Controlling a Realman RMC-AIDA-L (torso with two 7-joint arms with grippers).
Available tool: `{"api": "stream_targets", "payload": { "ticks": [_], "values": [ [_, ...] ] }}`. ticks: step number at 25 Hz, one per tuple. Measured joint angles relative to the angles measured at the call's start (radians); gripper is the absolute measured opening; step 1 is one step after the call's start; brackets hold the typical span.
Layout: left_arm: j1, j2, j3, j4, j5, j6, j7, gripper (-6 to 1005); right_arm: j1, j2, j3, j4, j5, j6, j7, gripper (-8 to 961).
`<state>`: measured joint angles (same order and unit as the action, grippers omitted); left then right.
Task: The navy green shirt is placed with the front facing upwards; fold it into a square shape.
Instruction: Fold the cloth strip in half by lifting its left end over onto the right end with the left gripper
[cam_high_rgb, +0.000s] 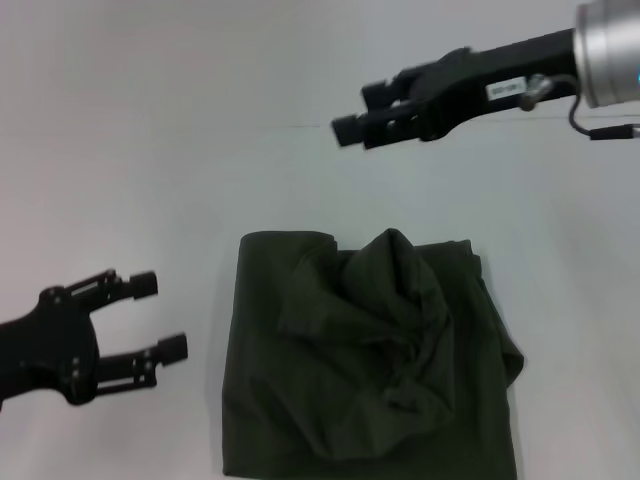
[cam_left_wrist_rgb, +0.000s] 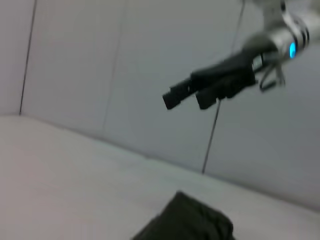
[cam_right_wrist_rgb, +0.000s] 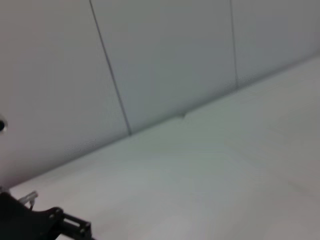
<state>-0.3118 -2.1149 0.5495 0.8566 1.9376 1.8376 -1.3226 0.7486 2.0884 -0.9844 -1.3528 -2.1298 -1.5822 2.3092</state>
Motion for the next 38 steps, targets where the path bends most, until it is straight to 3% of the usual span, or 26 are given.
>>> {"api": "stream_targets", "payload": {
  "ticks": [9,14,22,30,38],
  "values": [
    [0.013,-0.006,-0.004,0.042,0.054,0.008,0.001,887,0.143,0.01,-0.128,0.015,-0.295,-0.123,0.305,697],
    [0.017,-0.008,-0.001,0.035,0.056,0.002,0.022,888,0.154,0.014,-0.193,0.056,-0.272,-0.152,0.323,695],
    [0.02,-0.012,0.004,0.031,0.057,-0.001,0.029,888,0.178,0.005,-0.314,0.225,-0.249,-0.078,0.331,692],
    [0.021,-0.017,0.004,0.03,0.061,-0.001,0.029,888,0.161,0.001,-0.298,0.231,-0.37,-0.071,0.344,688],
    [0.017,-0.02,0.004,0.028,0.079,-0.001,0.023,887,0.122,-0.009,-0.211,0.223,-0.483,-0.065,0.357,685]
  ]
}}
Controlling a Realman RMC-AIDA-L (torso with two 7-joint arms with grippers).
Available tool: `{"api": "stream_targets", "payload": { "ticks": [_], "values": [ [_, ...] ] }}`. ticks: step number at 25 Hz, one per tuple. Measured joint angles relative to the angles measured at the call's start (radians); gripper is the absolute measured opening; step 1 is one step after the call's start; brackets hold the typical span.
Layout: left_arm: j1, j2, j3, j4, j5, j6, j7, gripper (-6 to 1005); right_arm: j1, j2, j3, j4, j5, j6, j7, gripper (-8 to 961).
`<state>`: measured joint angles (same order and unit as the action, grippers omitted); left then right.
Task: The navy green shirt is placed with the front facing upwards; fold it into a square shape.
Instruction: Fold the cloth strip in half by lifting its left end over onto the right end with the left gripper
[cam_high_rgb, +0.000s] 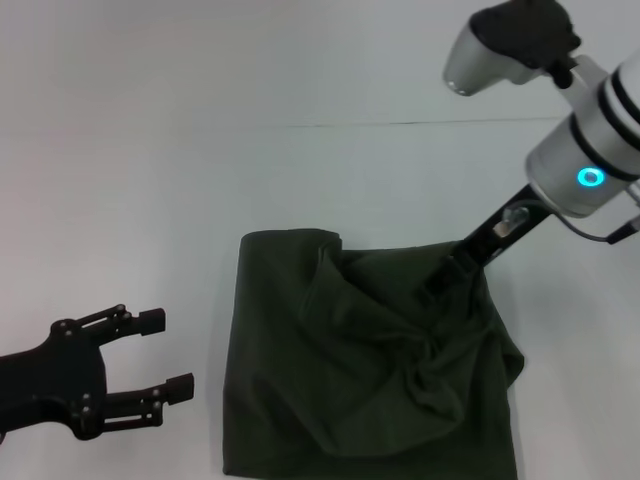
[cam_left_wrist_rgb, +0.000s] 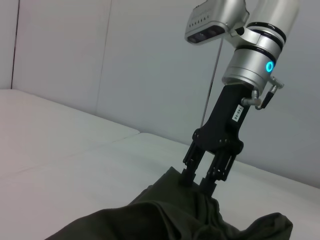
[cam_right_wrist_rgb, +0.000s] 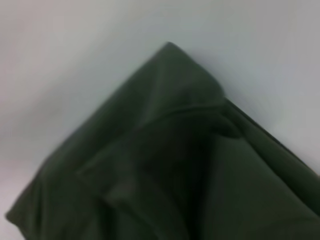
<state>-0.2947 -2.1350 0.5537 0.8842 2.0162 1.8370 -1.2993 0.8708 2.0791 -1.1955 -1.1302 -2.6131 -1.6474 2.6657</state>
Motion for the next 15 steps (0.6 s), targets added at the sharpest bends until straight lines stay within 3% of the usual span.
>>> {"api": "stream_targets", "payload": {
  "ticks": [5,10,15],
  "values": [
    [-0.001,0.0,-0.003,0.0,0.0,0.006,-0.003,887,-0.026,-0.006,0.042,-0.011,-0.015,-0.015,0.004,682],
    [-0.001,0.0,-0.011,-0.003,-0.006,0.009,-0.004,888,-0.031,-0.008,0.133,-0.04,0.074,-0.058,-0.046,680],
    [-0.005,-0.001,-0.015,-0.005,-0.02,0.013,-0.015,888,-0.023,0.004,0.124,-0.042,0.166,-0.081,-0.059,678]
  ]
}}
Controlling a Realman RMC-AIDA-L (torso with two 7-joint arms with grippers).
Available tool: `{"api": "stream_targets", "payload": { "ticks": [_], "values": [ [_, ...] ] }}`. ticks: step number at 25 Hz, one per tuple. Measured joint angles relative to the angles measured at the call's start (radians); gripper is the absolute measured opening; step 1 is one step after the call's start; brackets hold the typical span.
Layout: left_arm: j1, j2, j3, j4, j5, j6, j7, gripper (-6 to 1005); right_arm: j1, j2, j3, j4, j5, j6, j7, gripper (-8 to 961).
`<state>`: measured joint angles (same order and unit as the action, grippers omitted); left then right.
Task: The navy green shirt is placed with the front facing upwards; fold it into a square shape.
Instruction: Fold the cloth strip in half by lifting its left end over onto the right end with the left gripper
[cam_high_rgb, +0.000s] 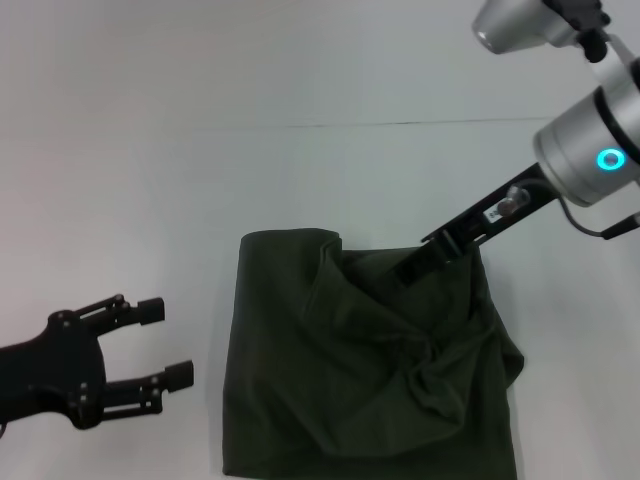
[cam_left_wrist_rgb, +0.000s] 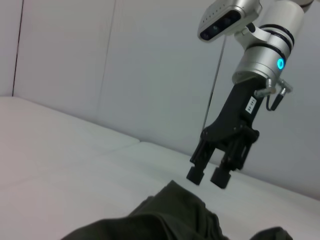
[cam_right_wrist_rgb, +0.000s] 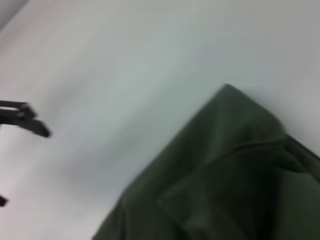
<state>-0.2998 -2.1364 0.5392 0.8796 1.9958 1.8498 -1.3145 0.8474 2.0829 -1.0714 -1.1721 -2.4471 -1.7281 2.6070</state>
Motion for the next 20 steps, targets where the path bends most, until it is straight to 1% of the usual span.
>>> {"api": "stream_targets", "payload": {
  "ticks": [3,8,11,13,15,20],
  "values": [
    [-0.007,0.003,-0.006,0.002,-0.027,0.0,-0.014,888,0.021,0.008,-0.023,0.0,0.003,0.007,0.029,677],
    [-0.015,0.008,-0.024,-0.001,-0.047,-0.007,-0.011,887,0.079,0.009,-0.121,-0.004,-0.028,0.024,0.149,675],
    [-0.019,0.009,-0.024,-0.002,-0.048,-0.014,-0.008,887,0.09,0.014,-0.165,-0.025,-0.035,0.017,0.189,673],
    [-0.025,0.009,-0.024,-0.002,-0.048,-0.022,-0.008,887,0.097,0.015,-0.194,-0.028,-0.044,0.024,0.2,672],
    [-0.033,0.01,-0.026,-0.002,-0.048,-0.032,-0.015,887,0.125,0.016,-0.223,-0.005,-0.079,0.046,0.209,672],
    [-0.04,0.012,-0.034,0.004,-0.045,-0.058,-0.029,888,0.139,0.017,-0.255,0.01,-0.102,0.081,0.211,669]
  ]
}}
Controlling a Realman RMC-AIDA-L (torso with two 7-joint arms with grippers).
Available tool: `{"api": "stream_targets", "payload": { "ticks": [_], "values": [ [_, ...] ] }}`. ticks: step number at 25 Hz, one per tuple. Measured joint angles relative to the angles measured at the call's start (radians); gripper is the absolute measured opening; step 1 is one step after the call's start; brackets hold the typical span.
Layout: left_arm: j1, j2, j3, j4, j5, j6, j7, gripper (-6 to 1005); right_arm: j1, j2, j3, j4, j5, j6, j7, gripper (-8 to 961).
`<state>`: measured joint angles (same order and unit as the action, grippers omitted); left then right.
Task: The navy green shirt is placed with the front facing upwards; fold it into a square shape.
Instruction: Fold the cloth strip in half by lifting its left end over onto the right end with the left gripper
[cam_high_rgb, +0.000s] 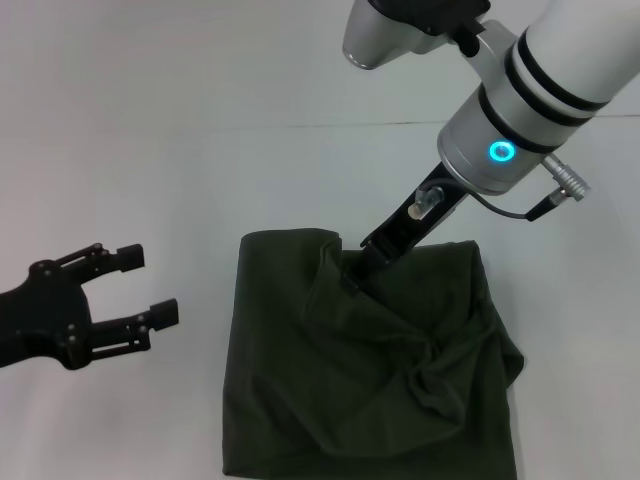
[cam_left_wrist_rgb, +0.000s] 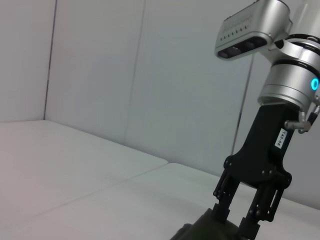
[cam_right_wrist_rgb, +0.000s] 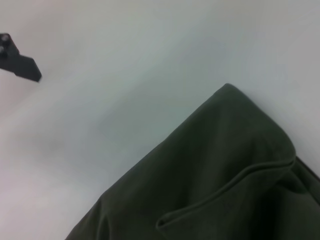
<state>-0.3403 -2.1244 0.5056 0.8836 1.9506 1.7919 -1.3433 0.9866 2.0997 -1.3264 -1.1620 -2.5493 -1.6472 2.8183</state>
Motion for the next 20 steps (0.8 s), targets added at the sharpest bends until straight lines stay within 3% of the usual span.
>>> {"api": "stream_targets", "payload": {
  "ticks": [4,13,20],
  "values": [
    [-0.001,0.011,-0.018,-0.001,-0.004,-0.015,-0.011,887,0.003,0.0,-0.027,0.008,-0.001,0.044,0.012,668],
    [-0.005,0.004,-0.027,-0.005,-0.005,-0.081,-0.008,887,0.068,0.006,-0.128,0.111,0.004,0.123,0.069,664],
    [-0.007,0.001,-0.027,-0.01,-0.007,-0.098,-0.01,887,0.104,0.01,-0.139,0.149,0.016,0.18,0.095,661]
  ]
}}
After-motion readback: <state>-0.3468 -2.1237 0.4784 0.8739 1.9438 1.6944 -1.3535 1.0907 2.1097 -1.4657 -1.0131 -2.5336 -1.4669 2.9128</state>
